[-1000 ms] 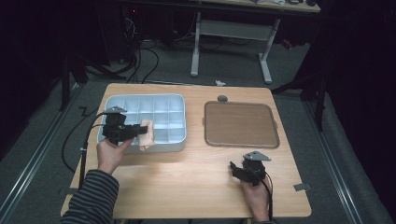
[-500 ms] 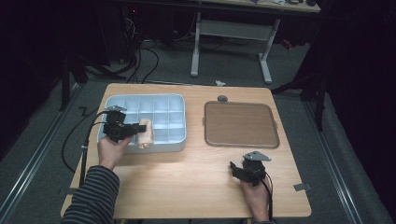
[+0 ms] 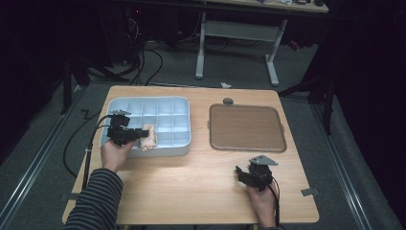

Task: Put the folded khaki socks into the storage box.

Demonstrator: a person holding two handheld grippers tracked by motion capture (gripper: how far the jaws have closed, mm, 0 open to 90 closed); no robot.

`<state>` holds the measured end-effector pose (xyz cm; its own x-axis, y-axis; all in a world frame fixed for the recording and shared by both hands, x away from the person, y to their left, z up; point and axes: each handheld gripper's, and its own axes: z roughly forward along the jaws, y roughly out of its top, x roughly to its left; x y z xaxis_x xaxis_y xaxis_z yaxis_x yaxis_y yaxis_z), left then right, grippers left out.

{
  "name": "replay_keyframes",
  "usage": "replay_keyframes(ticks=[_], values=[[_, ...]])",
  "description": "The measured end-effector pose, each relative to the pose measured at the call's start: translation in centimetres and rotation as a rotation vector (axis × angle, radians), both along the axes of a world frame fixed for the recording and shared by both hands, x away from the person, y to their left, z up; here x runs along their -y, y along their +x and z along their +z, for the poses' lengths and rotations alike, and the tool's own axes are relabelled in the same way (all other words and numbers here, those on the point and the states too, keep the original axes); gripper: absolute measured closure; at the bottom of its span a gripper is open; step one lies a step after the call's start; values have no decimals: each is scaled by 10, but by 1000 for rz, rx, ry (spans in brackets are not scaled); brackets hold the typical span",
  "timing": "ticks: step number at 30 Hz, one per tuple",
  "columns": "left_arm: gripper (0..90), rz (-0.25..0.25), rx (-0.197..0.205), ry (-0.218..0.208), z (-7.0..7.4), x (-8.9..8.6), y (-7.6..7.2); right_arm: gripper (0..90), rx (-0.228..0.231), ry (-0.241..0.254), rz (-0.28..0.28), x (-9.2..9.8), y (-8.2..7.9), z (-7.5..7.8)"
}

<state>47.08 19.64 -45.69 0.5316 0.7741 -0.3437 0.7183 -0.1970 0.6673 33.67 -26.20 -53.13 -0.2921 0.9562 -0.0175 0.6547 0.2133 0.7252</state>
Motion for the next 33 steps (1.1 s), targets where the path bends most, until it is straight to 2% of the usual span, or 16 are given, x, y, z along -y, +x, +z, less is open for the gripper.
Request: replay_keyframes(ticks=[8, 12, 17, 27, 33], values=[[729, -9, -16, 29, -8, 3, 3, 352, -1, 1, -1, 0, 0, 0], [729, -10, -19, 31, -10, 2, 3, 352, -1, 1, -1, 0, 0, 0], [729, -16, -25, 65, -13, 3, 4, 352, 0, 1, -1, 0, 0, 0], [729, -23, -23, 90, -15, 5, 4, 352, 1, -1, 1, 0, 0, 0], [729, -32, -27, 121, -18, 7, 4, 352, 0, 0, 0, 0, 0, 0]])
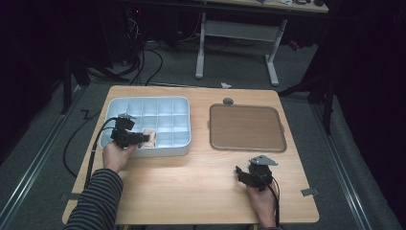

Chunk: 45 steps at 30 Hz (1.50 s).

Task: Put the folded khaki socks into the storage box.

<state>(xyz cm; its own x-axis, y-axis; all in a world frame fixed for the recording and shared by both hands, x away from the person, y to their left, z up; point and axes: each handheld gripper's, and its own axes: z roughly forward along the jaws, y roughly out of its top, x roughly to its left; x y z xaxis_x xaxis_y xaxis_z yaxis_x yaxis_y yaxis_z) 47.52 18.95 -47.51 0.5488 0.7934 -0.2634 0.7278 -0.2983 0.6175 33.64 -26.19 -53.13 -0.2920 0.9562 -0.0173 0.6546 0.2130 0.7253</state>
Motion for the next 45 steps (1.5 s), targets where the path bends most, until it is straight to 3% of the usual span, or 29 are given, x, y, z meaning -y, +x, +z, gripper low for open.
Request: replay_keyframes(ticks=[9, 22, 35, 45], values=[[729, -26, -15, 56, -7, 10, 0, 352, 0, 0, 1, 0, 0, 0], [657, -6, 14, 37, -1, 7, -5, 351, 1, 0, 2, 0, 0, 0], [650, 53, 90, 2, 10, 3, -8, 351, 1, -2, 3, 0, 0, 0], [787, 31, 89, 103, 8, 17, -7, 351, 1, -1, 3, 0, 0, 0]])
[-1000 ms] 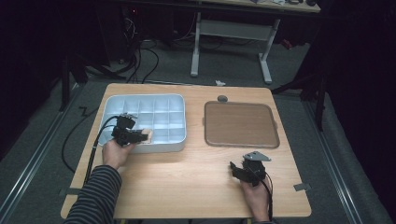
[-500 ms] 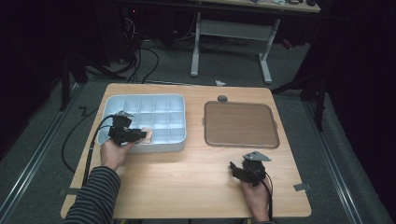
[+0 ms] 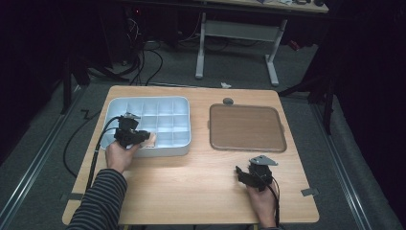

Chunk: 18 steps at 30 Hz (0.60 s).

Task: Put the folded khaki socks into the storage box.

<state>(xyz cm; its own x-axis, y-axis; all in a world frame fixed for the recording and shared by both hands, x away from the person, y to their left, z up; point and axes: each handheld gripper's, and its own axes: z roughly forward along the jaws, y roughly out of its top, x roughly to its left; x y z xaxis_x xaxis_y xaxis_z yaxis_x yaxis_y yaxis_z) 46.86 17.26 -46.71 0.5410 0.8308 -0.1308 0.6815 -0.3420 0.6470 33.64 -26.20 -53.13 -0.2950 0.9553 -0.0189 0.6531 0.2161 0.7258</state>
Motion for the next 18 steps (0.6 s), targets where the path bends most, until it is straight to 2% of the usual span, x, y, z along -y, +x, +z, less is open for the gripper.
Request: replay_keyframes(ticks=[4, 13, 18], values=[[846, -14, -14, 45, -7, 5, 1, 351, 0, 0, 0, 0, 0, 0], [870, -16, -35, 46, -9, 6, 2, 350, 0, 0, 0, 0, 0, 0], [836, -11, -39, 44, -10, 4, 1, 350, -2, 3, -2, 0, 0, 0]])
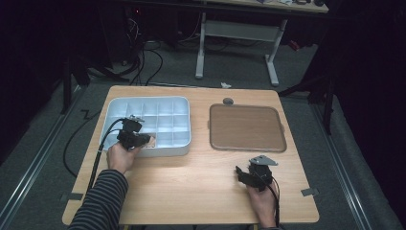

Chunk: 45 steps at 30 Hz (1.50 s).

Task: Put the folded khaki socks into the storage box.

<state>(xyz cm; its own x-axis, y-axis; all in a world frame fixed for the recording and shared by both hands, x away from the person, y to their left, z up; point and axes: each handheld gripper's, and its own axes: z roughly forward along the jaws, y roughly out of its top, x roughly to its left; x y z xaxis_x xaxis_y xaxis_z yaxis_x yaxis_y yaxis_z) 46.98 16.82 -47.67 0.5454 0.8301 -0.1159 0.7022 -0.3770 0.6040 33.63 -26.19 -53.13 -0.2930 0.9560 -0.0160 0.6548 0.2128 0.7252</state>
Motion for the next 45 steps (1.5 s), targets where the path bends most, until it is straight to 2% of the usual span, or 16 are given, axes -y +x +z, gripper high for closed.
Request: replay_keyframes(ticks=[5, 12, 19, 28, 36, 41, 45], values=[[770, 0, 15, -25, -1, -3, -4, 349, 1, -1, 2, 0, 0, 0], [714, -17, 40, -24, 6, -3, -11, 349, 1, -1, 2, 0, 0, 0], [654, -6, 75, -44, 15, -6, -17, 349, 2, -3, 3, 0, 0, 0], [608, 8, 111, -70, 24, -12, -26, 349, 1, -2, 3, 0, 0, 0], [589, 31, 128, -99, 27, -22, -34, 349, 2, -3, 4, 0, 0, 0], [571, 27, 151, -70, 31, -23, -42, 349, 2, -2, 4, 0, 0, 0], [570, 24, 168, -78, 35, -23, -47, 349, 1, -1, 2, 0, 0, 0]])
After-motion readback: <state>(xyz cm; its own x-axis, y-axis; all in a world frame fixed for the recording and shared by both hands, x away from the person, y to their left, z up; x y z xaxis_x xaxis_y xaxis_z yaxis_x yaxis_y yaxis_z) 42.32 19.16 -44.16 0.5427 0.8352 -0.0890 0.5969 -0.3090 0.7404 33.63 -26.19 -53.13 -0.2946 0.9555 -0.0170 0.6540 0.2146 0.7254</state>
